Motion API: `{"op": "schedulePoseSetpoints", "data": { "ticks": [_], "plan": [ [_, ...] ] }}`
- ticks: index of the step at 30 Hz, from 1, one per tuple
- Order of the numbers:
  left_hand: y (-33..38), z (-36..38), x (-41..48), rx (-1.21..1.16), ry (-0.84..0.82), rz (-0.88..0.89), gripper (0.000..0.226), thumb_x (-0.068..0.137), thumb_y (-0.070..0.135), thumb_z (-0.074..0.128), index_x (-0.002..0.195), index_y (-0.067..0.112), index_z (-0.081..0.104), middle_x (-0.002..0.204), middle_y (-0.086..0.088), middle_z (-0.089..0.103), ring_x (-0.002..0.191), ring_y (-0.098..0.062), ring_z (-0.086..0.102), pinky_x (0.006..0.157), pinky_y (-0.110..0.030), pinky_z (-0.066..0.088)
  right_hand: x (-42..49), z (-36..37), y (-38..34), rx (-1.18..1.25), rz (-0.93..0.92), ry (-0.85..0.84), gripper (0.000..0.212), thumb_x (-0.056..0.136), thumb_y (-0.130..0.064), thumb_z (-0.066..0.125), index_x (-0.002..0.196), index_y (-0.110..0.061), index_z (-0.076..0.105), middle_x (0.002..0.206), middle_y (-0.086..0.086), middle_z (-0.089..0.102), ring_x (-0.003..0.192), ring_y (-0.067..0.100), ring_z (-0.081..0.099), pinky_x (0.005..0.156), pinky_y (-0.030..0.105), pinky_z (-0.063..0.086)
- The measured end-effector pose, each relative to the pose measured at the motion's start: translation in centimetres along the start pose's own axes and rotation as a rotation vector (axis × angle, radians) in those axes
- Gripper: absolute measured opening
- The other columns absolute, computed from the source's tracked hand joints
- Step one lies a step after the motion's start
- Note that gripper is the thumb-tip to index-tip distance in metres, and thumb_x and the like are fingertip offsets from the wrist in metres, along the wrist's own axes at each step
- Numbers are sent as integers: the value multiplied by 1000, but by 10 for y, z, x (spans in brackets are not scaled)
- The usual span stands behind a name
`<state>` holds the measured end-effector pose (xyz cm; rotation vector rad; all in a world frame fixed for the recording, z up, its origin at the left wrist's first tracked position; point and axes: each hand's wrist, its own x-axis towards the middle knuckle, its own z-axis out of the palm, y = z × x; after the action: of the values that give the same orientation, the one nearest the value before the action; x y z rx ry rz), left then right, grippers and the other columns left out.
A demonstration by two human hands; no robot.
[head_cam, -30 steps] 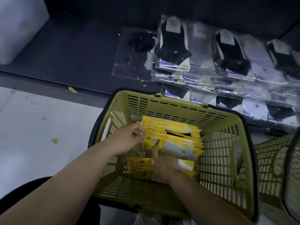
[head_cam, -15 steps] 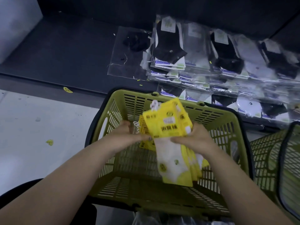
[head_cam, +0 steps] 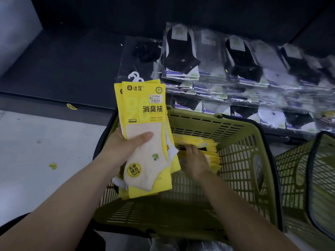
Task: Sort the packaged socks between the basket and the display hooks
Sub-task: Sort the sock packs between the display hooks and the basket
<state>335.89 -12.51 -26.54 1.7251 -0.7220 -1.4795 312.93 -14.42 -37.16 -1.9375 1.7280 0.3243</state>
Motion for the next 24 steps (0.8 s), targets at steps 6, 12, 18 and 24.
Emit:
{"op": "schedulePoseSetpoints", "data": {
  "ticks": [6, 12, 18, 24],
  "plan": [
    [0, -5, -4, 115, 64, 76, 49, 73, 28, 81, 117, 32, 59, 106, 7, 71, 95, -19, 67, 85, -44, 55, 11, 28, 8, -438, -87, 196, 62, 88, -31, 58, 138, -11, 28, 136, 13, 37, 125, 31, 35, 109, 41, 23],
    [7, -2, -3, 65, 91, 114, 45, 74, 25, 80, 114, 34, 59, 102, 10, 71, 92, -17, 67, 75, -38, 55, 0, -6, 16, -66, 46, -93, 50, 90, -37, 59, 133, -19, 42, 118, 8, 59, 106, 28, 58, 85, 36, 48],
    [32, 17, -14, 29, 195, 142, 49, 77, 22, 78, 120, 27, 56, 98, 15, 65, 87, -5, 60, 64, -24, 44, -86, -116, 52, 589, 124, 178, 27, 86, -38, 64, 106, -23, 54, 95, -8, 66, 87, 14, 64, 68, 29, 49],
    [56, 70, -44, -129, -71, 6, 25, 78, 37, 74, 101, 34, 63, 101, 8, 72, 90, -15, 69, 80, -39, 56, -127, -200, 10, 1360, -24, 85, 45, 71, -27, 65, 113, -13, 62, 103, 3, 73, 92, 21, 70, 67, 26, 57]
  ]
}}
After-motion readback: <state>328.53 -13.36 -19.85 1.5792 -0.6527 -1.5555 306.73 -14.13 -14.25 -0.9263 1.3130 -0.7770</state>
